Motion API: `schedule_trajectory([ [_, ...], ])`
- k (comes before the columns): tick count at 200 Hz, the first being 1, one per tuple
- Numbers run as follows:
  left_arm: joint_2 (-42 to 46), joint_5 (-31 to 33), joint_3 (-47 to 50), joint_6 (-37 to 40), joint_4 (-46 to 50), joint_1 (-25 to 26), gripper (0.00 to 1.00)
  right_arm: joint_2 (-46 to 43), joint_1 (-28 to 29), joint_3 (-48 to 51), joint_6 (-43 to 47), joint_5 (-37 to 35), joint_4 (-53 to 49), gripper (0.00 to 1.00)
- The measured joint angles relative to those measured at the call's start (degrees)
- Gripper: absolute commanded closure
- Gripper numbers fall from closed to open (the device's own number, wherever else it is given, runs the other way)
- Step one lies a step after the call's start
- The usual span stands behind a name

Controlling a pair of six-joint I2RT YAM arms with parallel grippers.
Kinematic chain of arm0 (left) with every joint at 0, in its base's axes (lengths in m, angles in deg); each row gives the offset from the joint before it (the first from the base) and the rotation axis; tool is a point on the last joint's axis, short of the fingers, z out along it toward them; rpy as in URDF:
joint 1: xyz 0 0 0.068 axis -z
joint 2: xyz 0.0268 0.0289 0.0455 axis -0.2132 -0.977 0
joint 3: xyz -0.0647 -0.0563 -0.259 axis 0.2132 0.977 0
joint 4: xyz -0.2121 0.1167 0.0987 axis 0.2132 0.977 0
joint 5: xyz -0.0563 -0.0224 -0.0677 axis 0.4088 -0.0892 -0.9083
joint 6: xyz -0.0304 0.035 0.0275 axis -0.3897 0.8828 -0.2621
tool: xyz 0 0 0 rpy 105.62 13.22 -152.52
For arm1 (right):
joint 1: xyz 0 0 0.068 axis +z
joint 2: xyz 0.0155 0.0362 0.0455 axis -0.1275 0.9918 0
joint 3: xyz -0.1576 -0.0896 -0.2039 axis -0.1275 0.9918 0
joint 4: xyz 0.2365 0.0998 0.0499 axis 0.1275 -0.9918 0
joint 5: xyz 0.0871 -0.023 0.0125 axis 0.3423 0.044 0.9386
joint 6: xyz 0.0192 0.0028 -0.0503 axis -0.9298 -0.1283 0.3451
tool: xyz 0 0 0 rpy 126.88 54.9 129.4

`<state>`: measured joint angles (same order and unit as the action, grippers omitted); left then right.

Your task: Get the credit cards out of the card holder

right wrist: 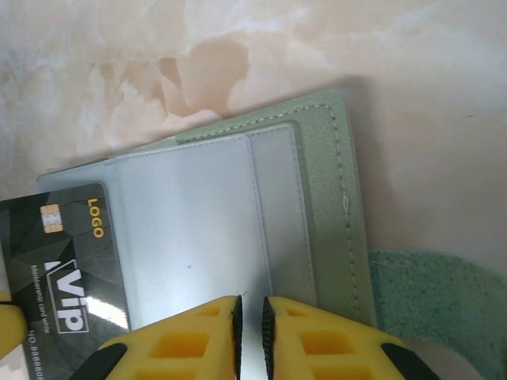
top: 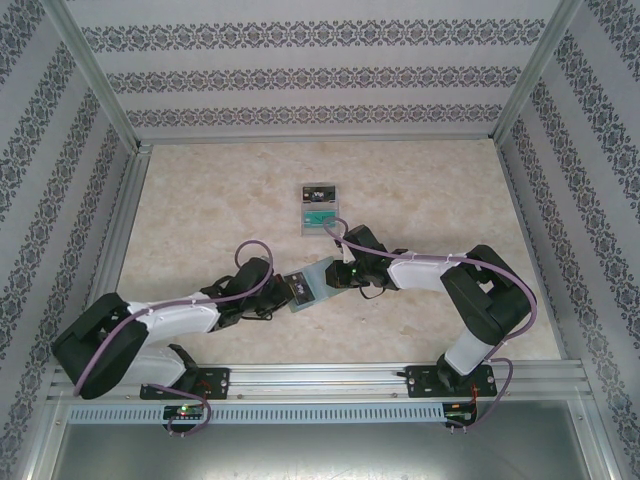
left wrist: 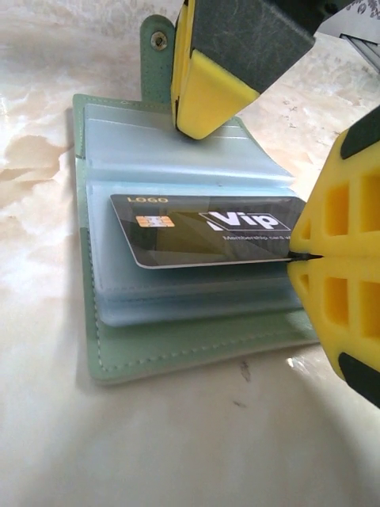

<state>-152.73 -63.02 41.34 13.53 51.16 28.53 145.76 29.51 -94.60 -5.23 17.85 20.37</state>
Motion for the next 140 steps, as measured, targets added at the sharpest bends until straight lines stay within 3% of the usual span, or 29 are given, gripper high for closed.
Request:
schedule_trajectory([
  [55,7.3,0.0,0.3,2.5,5.9,-0.5,1.00,-0.2,0.0,0.0,0.0,0.2,0.1,0.78],
  [99,11.7,2.4,-6.5,9.4,18.0,-0.5,1.00,-4.2,-0.3,1.9,0.4,-1.6,-1.3,0.71],
  [119,12.2,4.6,-12.5,14.5,23.8,-0.5,1.00,-9.4,-0.7,3.3,1.2,-3.4,-2.3,0.64],
  [140,11.2,6.5,-18.9,20.5,29.3,-0.5,1.00,-16.7,-0.7,5.3,2.1,-5.7,-2.5,0.49],
])
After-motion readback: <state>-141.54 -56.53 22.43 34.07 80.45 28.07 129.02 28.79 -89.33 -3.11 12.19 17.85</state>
